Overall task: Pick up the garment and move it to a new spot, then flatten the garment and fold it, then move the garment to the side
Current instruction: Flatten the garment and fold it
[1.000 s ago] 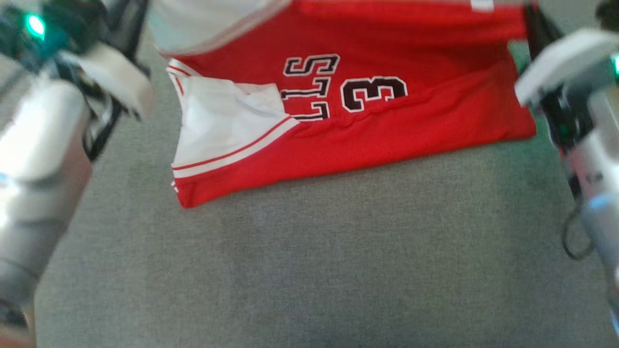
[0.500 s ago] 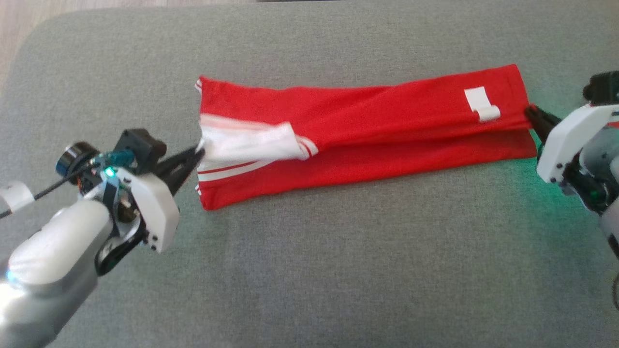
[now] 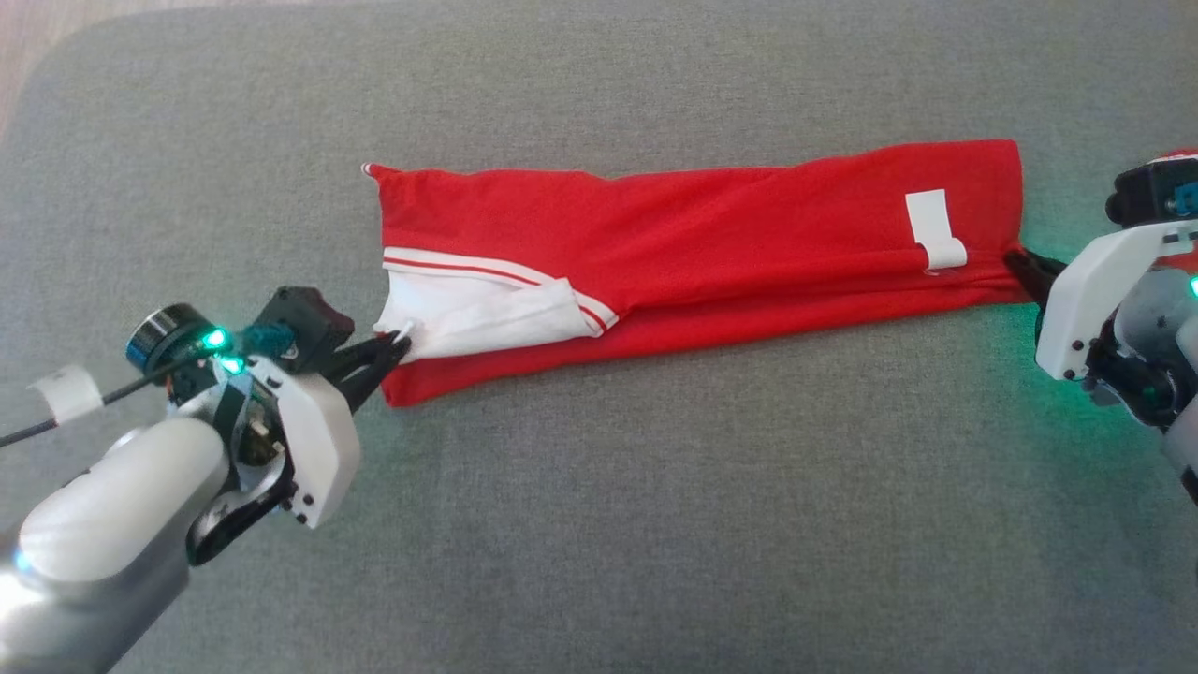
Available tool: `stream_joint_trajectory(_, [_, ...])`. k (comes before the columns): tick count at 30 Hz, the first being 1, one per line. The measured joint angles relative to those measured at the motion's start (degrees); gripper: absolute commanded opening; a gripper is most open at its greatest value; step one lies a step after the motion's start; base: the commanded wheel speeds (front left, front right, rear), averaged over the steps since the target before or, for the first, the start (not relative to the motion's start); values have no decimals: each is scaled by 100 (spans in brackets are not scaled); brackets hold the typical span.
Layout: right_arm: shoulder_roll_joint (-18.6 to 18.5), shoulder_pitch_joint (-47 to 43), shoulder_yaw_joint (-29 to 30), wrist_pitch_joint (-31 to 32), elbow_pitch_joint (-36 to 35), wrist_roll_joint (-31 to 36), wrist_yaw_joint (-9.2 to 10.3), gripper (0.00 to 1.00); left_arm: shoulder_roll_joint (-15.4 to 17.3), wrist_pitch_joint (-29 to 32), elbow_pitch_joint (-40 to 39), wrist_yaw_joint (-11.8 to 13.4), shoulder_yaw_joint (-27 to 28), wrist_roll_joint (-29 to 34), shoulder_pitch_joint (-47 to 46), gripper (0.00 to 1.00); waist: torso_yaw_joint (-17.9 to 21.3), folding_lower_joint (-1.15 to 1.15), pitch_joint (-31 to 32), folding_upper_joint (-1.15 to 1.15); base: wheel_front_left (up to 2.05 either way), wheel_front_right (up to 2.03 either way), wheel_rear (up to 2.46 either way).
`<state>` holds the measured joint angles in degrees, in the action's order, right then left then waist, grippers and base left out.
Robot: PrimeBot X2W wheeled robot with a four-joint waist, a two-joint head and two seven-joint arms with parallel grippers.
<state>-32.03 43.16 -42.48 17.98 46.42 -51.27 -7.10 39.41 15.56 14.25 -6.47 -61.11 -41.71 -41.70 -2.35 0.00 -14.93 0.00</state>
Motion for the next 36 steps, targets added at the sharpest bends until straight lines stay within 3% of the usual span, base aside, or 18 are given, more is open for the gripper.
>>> stream_joint_trajectory(2, [-3, 13, -43, 20, -1, -43, 0, 0, -5, 15, 1, 23, -25, 2, 3, 0, 20, 0, -2, 0, 0, 0, 0])
stream_joint_trajectory(3, [-3, 25, -66, 21, 0, -88, 0, 0, -8, 15, 4, 48, -34, 15, 3, 5, 31, 0, 0, 0, 0, 0, 0])
stream_joint_trajectory(4, [-1, 36, -69, 20, 9, -137, 0, 0, -13, 13, 18, 59, -42, 57, 3, 85, 45, 0, 6, 0, 0, 0, 0])
stream_joint_trajectory(5, [1, 49, -68, 1, 33, -171, 0, 40, -27, -14, 36, 124, -47, 111, 4, 100, 58, 0, 17, 0, 0, 0, 0])
stream_joint_trajectory(6, [7, 69, -53, -46, 69, -198, 0, 100, -52, -97, 74, 203, -41, 149, 4, 100, 72, 0, 34, 0, 0, 0, 0])
stream_joint_trajectory(12, [78, 92, 266, -524, 101, -649, 0, 100, -332, -920, 514, 716, 259, 291, -4, 100, 136, 0, 210, 0, 0, 0, 0])
stream_joint_trajectory(17, [193, 198, 589, -1504, -244, -825, 0, 100, -665, -1883, 736, 1257, 895, 113, -17, 100, 171, 0, 448, 0, 0, 0, 0])
stream_joint_trajectory(22, [616, 271, 823, -2553, -568, -802, 0, 100, -970, -2686, 739, 1635, 1474, -244, 45, 100, 208, 0, 709, 0, 0, 0, 0])
stream_joint_trajectory(26, [1057, 171, 1369, -3186, -565, -566, 0, 100, -1166, -2973, 566, 2005, 1994, -337, 347, 100, 220, -1, 919, 0, 0, 0, 0])
stream_joint_trajectory(28, [1318, 27, 1696, -3238, -591, -290, 0, 100, -1273, -2991, 470, 2115, 2161, -338, 595, 100, 219, -1, 1005, 0, 0, 0, 0])
stream_joint_trajectory(31, [1757, -457, 2633, -3239, -957, 522, 0, 100, -1508, -3002, 240, 2273, 2525, -227, 1117, 100, 205, -1, 1089, 0, 0, 0, 0])
stream_joint_trajectory(36, [2543, -1791, 3863, -3262, -1925, 2641, 0, 100, -1882, -3003, -77, 2491, 3175, 493, 2133, 100, 175, -1, 1151, 0, 0, 0, 0])
